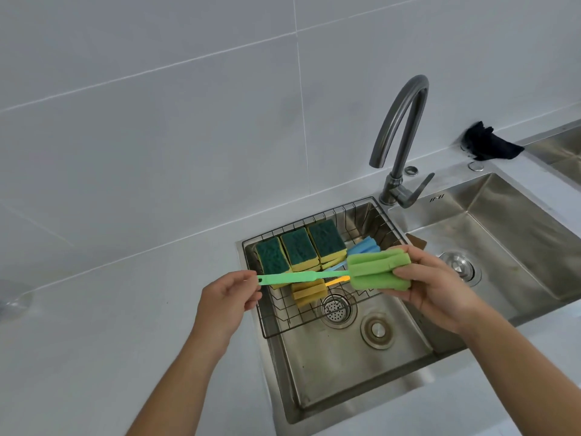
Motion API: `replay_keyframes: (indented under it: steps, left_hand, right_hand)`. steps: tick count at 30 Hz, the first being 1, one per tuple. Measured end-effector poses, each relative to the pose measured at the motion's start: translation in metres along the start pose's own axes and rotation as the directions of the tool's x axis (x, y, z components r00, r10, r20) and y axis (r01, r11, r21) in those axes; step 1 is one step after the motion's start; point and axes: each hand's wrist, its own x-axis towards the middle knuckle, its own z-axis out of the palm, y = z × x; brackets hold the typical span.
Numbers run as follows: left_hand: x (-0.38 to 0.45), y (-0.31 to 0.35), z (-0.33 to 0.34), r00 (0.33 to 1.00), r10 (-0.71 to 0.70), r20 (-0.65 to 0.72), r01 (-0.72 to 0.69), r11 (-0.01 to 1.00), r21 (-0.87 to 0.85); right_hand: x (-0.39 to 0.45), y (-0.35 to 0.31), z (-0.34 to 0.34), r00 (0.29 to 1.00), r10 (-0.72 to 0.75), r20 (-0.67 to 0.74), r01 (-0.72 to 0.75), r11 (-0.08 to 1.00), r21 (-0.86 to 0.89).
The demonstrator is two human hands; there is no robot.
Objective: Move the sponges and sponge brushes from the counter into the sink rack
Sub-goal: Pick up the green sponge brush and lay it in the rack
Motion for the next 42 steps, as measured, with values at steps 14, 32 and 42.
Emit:
replay_keyframes:
  steps: [14, 32, 42]
  left_hand:
    - [0.011, -0.049, 0.064, 0.985, -0.130, -0.114, 0.156, 0.950, 0.270]
    - [0.081, -0.071, 0.109, 0.900, -0.434, 0.042, 0.298, 0.682, 0.668]
    - [0.107, -0.087, 0.111, 0.800, -0.596, 0.071, 0.456, 0.681, 0.573]
  right_hand:
    - [0.041, 0.006, -0.046, 0.984, -0.029, -0.173, -0.124, 0.586, -0.801]
    - [0.125, 0.033, -0.087, 0.961, 0.131, -0.244, -0.267, 0.202, -0.942]
    - [0.141, 0.049, -0.088, 0.948, 0.130, -0.292, -0.303, 0.071, -0.950]
